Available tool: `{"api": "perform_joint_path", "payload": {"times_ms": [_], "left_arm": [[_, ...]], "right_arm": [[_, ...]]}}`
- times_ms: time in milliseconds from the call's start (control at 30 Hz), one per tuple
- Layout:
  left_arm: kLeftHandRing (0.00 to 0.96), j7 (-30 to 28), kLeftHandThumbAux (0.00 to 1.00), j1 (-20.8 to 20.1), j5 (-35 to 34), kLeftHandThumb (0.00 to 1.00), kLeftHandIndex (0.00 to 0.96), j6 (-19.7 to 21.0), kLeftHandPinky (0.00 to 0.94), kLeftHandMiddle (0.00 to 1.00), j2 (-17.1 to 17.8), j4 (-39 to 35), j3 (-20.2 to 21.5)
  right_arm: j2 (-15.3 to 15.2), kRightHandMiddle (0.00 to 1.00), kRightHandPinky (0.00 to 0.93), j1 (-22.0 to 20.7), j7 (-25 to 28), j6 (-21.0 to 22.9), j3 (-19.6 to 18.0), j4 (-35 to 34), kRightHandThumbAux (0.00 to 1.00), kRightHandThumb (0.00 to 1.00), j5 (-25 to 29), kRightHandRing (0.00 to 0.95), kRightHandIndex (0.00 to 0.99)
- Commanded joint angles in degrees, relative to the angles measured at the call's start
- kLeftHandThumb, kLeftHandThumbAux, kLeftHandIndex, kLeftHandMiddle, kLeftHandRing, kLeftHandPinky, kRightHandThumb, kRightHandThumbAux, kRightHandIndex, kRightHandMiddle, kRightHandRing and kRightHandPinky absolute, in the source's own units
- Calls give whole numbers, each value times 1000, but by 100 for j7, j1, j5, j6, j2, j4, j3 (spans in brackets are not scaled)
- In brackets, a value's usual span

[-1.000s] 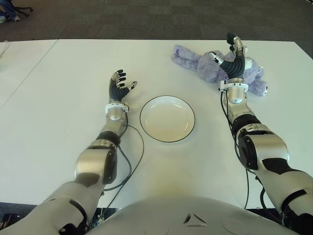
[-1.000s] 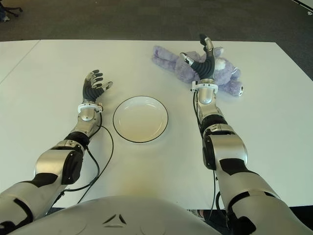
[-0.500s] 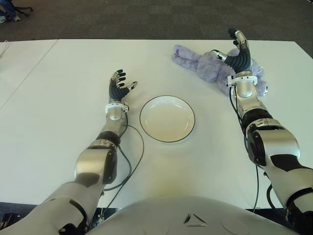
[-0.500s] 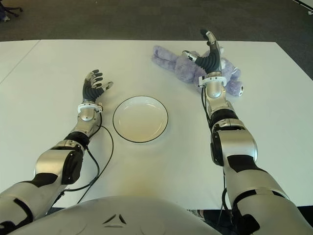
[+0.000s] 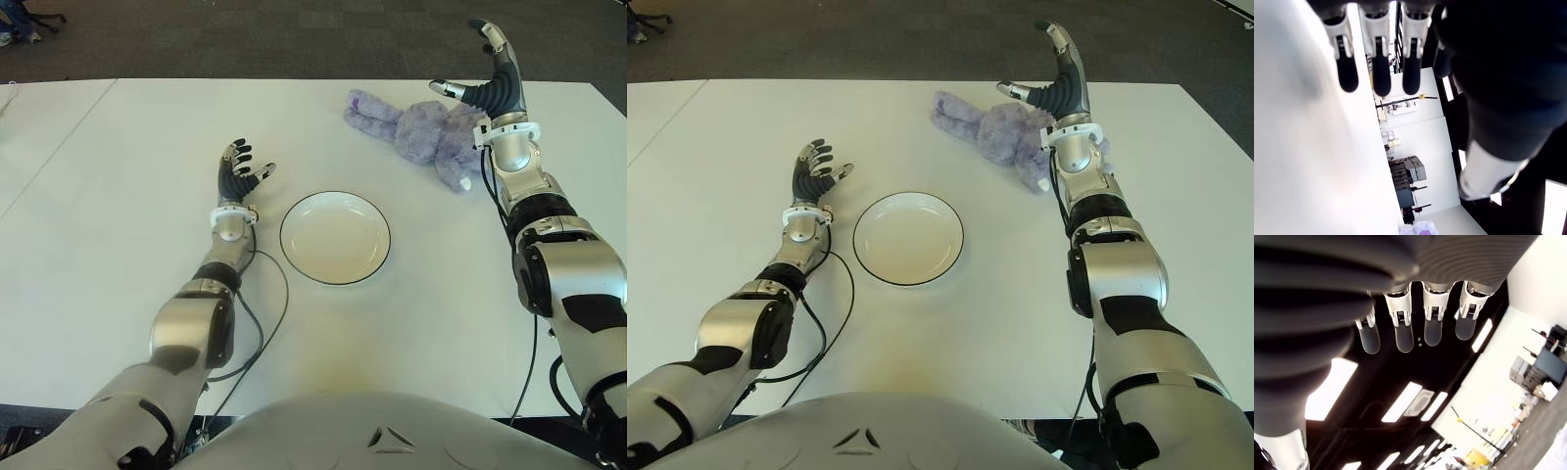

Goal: Put the doll into the plate.

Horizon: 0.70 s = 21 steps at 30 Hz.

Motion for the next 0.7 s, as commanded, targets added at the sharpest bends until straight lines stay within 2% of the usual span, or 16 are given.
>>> {"api": "perform_joint_path", "payload": {"times_ms": [33, 300, 433, 700], "left_arm": [[256, -124, 826, 1139, -35, 74, 175, 703, 270, 245, -388, 738, 8], [271, -115, 835, 1139, -81, 58, 169, 708, 281, 257, -415, 738, 49], [273, -85, 850, 1143, -88, 52, 153, 681, 282, 260, -435, 735, 66], [276, -78, 857, 1146, -92, 29, 139, 667, 281, 259, -451, 735, 82]], "right_arm": [[-254, 137, 75, 37, 269, 380, 274, 287, 728, 134, -279, 95, 136], [-533, 140, 76, 70, 124, 610, 776, 340, 751, 182, -780, 103, 134], [-908, 133, 62, -4, 142, 875, 1145, 482, 763, 189, -1213, 91, 137], [-1057, 126, 54, -56, 161, 1132, 1284, 563, 781, 235, -1322, 83, 141]]}}
